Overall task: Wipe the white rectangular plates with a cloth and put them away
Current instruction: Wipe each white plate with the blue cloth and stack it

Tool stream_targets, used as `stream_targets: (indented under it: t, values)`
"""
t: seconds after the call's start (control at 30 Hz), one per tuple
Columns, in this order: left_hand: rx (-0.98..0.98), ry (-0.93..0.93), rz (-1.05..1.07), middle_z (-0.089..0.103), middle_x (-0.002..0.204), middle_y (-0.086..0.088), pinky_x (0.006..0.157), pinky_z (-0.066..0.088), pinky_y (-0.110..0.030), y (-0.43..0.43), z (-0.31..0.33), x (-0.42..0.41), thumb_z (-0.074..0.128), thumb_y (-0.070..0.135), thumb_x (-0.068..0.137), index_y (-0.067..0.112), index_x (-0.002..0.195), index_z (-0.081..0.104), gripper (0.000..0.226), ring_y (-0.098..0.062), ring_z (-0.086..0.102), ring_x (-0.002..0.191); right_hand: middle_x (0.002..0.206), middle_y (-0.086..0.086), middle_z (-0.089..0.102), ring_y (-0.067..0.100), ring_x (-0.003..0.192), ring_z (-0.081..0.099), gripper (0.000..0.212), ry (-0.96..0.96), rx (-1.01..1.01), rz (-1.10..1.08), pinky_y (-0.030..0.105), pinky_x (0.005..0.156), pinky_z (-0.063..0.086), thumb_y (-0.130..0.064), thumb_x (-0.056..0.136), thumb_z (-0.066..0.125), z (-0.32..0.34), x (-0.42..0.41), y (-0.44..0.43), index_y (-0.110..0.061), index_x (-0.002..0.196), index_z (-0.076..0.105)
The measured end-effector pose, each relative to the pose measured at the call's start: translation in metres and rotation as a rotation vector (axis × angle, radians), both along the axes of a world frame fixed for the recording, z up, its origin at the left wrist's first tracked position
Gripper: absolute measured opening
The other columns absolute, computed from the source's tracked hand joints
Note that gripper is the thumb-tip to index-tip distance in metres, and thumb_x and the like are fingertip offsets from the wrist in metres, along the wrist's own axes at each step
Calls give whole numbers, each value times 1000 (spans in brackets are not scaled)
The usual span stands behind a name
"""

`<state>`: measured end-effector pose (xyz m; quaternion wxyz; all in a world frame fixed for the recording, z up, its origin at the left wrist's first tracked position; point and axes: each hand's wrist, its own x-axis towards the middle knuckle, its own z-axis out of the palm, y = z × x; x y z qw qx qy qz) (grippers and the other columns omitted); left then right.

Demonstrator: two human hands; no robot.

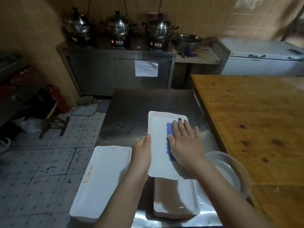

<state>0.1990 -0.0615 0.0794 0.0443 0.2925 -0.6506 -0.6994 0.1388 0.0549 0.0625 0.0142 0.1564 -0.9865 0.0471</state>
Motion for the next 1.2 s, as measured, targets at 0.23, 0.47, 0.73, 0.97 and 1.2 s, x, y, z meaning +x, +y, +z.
stream_targets:
  t: [0.23, 0.47, 0.73, 0.97, 1.2]
  values:
    - [-2, -11, 97, 65, 82, -2, 70, 51, -30, -26, -3, -2, 37, 37, 99, 19, 83, 61, 34, -19, 63, 74, 158, -9, -17, 8, 139, -29, 56, -166, -171, 366, 34, 107, -22, -42, 101, 13, -6, 54, -28, -28, 151, -8]
    - [19, -33, 51, 68, 85, -7, 80, 53, -37, -3, -6, 14, 39, 32, 99, 17, 75, 61, 36, -27, 66, 81, 160, -3, -6, 17, 146, -13, 53, -21, 14, 132, 45, 113, -14, -39, 101, 8, -1, 7, -22, -25, 152, 0]
    - [-36, 19, 99, 64, 78, -2, 69, 49, -31, -16, -2, 11, 39, 30, 100, 16, 81, 61, 32, -17, 62, 71, 159, -5, -15, 15, 143, -22, 59, -135, -75, 307, 39, 111, -17, -44, 97, 8, -12, 53, -15, -26, 151, -9]
    - [57, -8, 33, 67, 76, 1, 75, 53, -34, -5, 0, 11, 39, 34, 99, 18, 76, 61, 36, -20, 66, 74, 160, -3, -12, 21, 146, -15, 54, -48, 40, 81, 48, 112, -17, -41, 101, 8, 5, 18, -6, -28, 151, -9]
    - [-5, 2, 43, 65, 77, 2, 76, 52, -35, -6, -7, 1, 37, 34, 100, 25, 75, 59, 35, -20, 64, 76, 159, -4, -16, 16, 142, -26, 56, -101, -84, 238, 34, 107, -22, -39, 101, 15, -14, 45, -21, -29, 151, -7]
